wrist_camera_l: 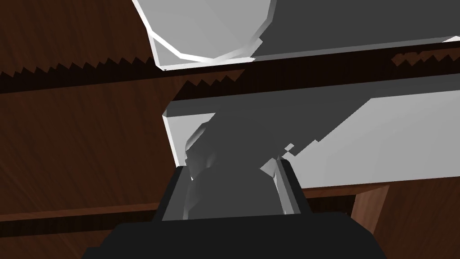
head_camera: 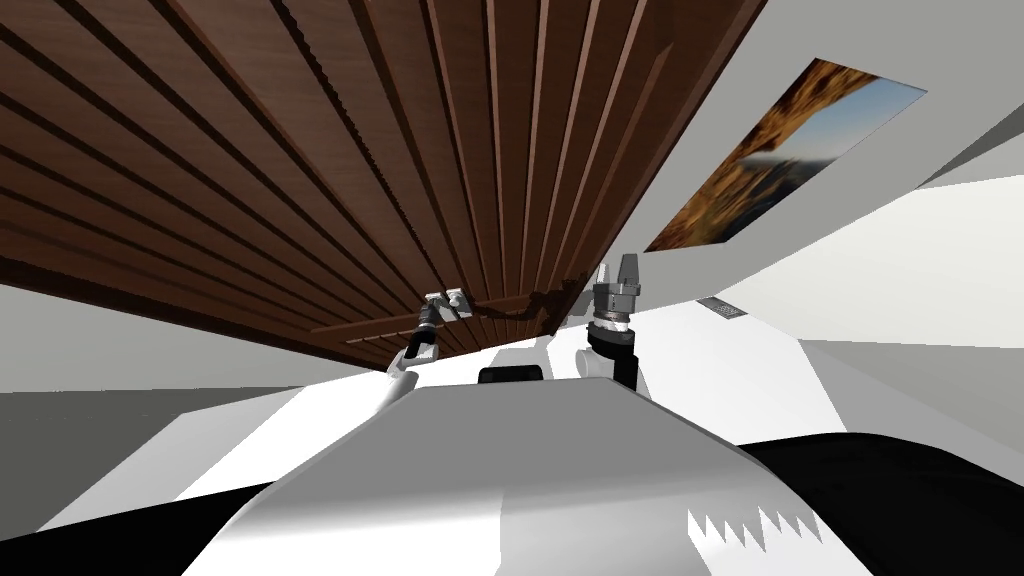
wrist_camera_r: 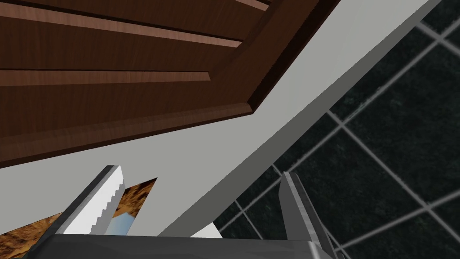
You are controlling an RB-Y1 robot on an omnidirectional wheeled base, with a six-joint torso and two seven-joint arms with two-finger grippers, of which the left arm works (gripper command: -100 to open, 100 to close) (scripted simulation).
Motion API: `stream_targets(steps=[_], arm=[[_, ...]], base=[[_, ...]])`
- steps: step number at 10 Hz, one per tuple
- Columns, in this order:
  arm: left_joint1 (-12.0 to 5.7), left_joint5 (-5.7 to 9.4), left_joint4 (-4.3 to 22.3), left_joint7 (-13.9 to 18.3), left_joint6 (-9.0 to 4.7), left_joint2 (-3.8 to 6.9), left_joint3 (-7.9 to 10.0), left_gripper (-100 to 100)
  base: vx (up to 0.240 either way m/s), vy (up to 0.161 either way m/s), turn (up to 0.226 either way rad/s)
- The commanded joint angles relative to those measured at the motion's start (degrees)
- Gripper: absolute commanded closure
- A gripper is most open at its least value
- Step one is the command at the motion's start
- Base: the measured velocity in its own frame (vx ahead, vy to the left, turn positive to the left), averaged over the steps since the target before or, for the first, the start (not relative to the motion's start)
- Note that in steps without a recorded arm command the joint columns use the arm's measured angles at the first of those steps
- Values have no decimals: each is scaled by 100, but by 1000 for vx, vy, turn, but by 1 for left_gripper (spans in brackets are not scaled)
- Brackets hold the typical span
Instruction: Pull the door open
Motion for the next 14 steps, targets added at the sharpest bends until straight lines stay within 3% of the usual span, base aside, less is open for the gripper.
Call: stream_targets(steps=[1, 2, 5, 6, 12, 13, 14], arm=[[3, 6, -2, 4, 0, 16, 27, 100], [107, 22, 47, 10, 9, 87, 111, 100], [187, 38, 78, 23, 14, 155, 184, 100], [195, 45, 3, 79, -4, 183, 101, -100], [283, 22, -338, 240, -55, 160, -322, -100], [263, 27, -284, 233, -57, 172, -288, -100], [337, 45, -144, 210, -58, 233, -128, -100]], base=[[0, 0, 0], [-91, 45, 85], [-161, 63, 99], [-184, 43, -5], [-189, -38, -76], [-75, -9, -12], [-29, 79, 209]])
